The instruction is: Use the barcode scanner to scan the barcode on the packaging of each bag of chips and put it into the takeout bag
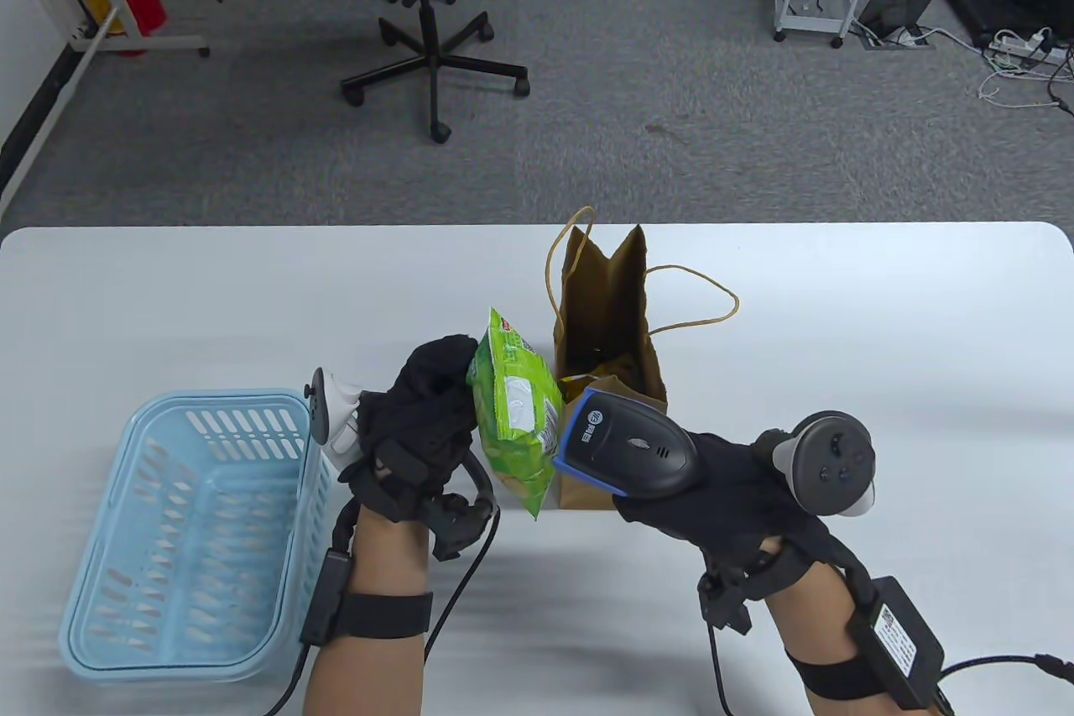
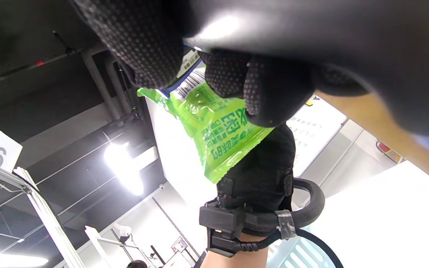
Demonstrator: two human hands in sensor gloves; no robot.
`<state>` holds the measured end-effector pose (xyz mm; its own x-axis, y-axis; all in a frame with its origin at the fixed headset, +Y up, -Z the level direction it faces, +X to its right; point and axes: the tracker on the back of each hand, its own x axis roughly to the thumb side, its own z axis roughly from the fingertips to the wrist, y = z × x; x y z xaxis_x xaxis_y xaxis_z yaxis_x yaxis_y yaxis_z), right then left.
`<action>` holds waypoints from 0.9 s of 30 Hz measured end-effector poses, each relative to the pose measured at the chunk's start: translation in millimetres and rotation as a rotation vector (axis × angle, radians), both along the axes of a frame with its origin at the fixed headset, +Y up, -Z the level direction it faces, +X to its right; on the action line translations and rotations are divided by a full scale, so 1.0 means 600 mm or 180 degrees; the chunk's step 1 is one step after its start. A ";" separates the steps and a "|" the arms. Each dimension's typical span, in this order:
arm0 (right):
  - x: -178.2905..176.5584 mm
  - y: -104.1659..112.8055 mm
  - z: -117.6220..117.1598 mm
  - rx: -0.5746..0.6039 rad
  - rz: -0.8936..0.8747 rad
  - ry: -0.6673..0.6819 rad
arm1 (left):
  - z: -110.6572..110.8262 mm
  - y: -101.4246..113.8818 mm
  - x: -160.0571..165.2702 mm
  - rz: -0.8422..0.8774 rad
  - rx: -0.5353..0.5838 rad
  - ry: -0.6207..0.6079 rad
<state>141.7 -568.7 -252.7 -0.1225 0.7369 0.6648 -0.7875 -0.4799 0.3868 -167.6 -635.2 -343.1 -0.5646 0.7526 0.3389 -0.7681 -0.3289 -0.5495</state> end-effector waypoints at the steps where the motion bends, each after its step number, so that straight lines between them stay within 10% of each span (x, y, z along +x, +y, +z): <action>1: 0.003 0.004 0.002 0.0022 -0.0030 -0.0010 | 0.001 0.002 0.001 0.0020 0.0002 0.0013; 17: 0.118 0.054 0.018 0.0237 -0.0815 -0.0364 | -0.029 0.160 0.081 -0.1055 0.0251 0.0551; 27: 0.129 0.054 0.013 0.0223 -0.0867 -0.0428 | -0.077 0.163 0.110 -0.1826 -0.0207 0.0968</action>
<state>218.8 -536.6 -244.8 -0.0171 0.7077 0.7063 -0.9326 -0.2660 0.2438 -101.8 -537.5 -389.0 0.0466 0.9303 0.3637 -0.9496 0.1542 -0.2727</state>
